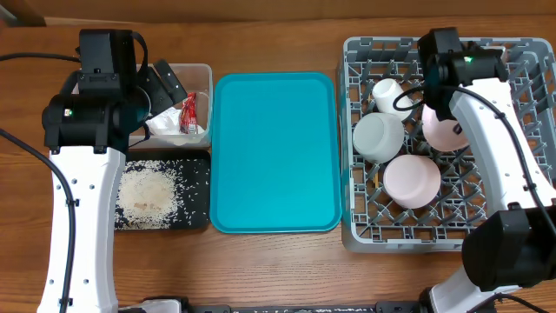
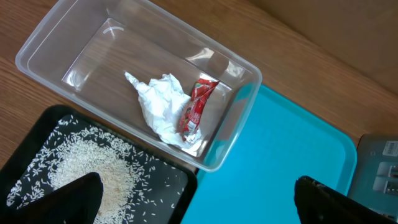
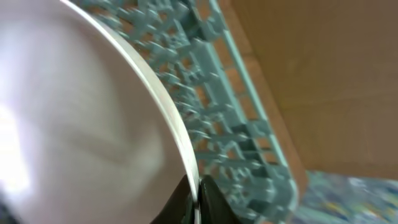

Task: Sort waste into correct bins and load items into the dishwasher
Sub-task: 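Carry the saucer over the rack and lower it upright in back row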

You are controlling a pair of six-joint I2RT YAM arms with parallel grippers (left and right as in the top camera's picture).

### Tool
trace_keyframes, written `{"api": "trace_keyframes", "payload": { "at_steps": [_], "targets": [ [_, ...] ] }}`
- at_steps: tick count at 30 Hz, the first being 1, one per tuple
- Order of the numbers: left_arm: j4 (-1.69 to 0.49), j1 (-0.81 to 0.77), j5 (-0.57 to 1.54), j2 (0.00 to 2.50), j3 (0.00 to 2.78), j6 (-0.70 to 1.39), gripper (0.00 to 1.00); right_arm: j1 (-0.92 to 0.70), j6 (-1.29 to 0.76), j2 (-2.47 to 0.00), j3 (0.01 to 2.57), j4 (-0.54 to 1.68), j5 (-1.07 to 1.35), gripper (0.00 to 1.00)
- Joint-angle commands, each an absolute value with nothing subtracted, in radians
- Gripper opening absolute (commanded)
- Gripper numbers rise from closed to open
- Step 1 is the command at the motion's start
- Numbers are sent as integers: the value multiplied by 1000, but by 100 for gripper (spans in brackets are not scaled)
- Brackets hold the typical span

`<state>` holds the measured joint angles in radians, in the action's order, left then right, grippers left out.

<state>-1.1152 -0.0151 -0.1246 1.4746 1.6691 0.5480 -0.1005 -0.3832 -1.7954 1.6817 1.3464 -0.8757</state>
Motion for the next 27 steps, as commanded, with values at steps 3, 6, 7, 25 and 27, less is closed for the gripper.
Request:
{"api": "trace_keyframes", "payload": {
  "at_steps": [3, 6, 7, 25, 27],
  "targets": [
    [-1115, -14, -131, 1479, 1684, 554, 100, -117, -389, -1792, 1681, 1254, -701, 12],
    [-1115, -14, -131, 1479, 1684, 554, 100, -117, -390, -1792, 1681, 1222, -638, 13],
    [-1115, -14, -131, 1479, 1684, 554, 100, -117, -389, -1792, 1681, 1216, -627, 15],
    [-1115, -13, -131, 1479, 1684, 554, 100, -117, -280, -1745, 1834, 1156, -326, 68],
    [-1115, -14, -131, 1479, 1684, 554, 100, -117, -281, -1739, 1835, 1160, -281, 100]
  ]
}}
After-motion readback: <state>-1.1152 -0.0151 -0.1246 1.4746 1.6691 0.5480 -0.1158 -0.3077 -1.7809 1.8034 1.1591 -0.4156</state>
